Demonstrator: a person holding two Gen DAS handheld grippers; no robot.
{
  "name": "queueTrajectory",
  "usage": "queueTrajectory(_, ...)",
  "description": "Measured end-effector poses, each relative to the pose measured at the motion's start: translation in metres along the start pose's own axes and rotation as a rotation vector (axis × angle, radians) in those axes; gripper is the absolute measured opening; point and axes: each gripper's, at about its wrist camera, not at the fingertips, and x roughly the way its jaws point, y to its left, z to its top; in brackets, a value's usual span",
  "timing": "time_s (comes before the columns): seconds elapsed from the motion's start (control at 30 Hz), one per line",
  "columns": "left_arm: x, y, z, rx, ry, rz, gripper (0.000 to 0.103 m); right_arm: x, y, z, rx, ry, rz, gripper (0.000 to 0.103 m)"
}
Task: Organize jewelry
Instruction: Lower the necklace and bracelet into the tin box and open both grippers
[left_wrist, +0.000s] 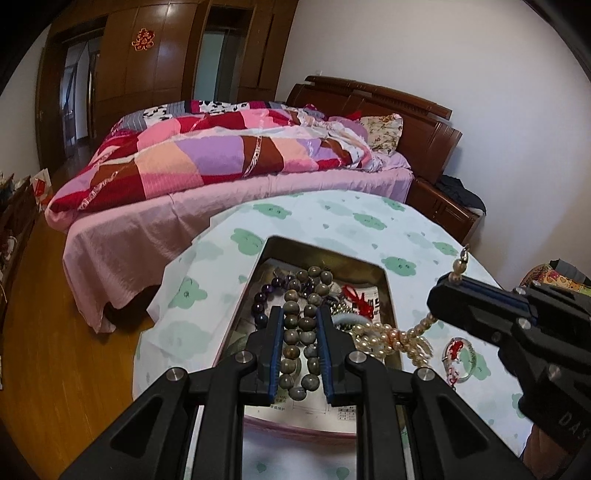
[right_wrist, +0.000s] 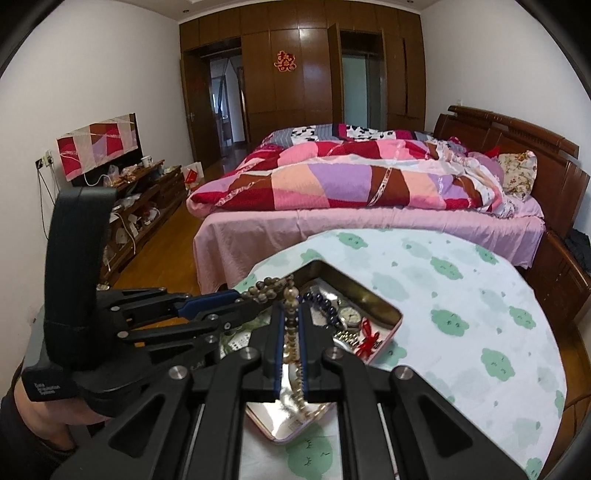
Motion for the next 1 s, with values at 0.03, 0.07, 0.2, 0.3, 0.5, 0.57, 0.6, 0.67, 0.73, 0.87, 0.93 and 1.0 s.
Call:
queueTrajectory(0.03,0.001,0.0,-0.001,0.001,0.003,0.0,0.017,0.002,0.001,-0.002,0.002,0.007,0.003,0.008)
queueTrajectory(0.07,0.002,0.0,-0.002,0.0,0.006,-0.001,0.017,0.003,0.002,-0.002,0.004,0.011,0.005,0.008)
queueTrajectory(0.2,0.006,0.0,-0.006,-0.006,0.019,-0.004,0.017,0.01,0.004,-0.006,0.017,0.031,0.014,0.008)
queueTrajectory(0.3,0.009,0.0,-0.009,-0.001,0.027,0.005,0.017,0.015,0.005,-0.009,0.02,0.044,0.017,0.008)
queueTrajectory(0.5,0.013,0.0,-0.012,-0.002,0.041,0.005,0.017,0.024,0.004,-0.016,0.031,0.073,0.018,0.008)
queueTrajectory(0.57,0.016,0.002,-0.013,-0.006,0.05,0.007,0.017,0.028,0.002,-0.018,0.035,0.082,0.012,0.008)
queueTrajectory(0.6,0.017,0.002,-0.014,-0.007,0.054,0.008,0.017,0.029,0.001,-0.019,0.037,0.084,0.011,0.008)
queueTrajectory(0.67,0.019,0.003,-0.014,-0.008,0.059,0.009,0.017,0.032,-0.002,-0.022,0.045,0.094,0.009,0.008)
queueTrajectory(0.73,0.02,0.002,-0.015,-0.005,0.059,0.008,0.017,0.035,-0.004,-0.025,0.051,0.102,0.006,0.008)
queueTrajectory(0.87,0.02,0.002,-0.015,-0.007,0.06,0.012,0.017,0.039,-0.007,-0.028,0.063,0.117,-0.005,0.008)
queueTrajectory(0.93,0.021,0.002,-0.016,-0.009,0.062,0.015,0.017,0.041,-0.009,-0.029,0.069,0.122,-0.016,0.008)
queueTrajectory(1.0,0.022,0.003,-0.016,-0.011,0.066,0.016,0.017,0.043,-0.011,-0.03,0.067,0.129,-0.021,0.008)
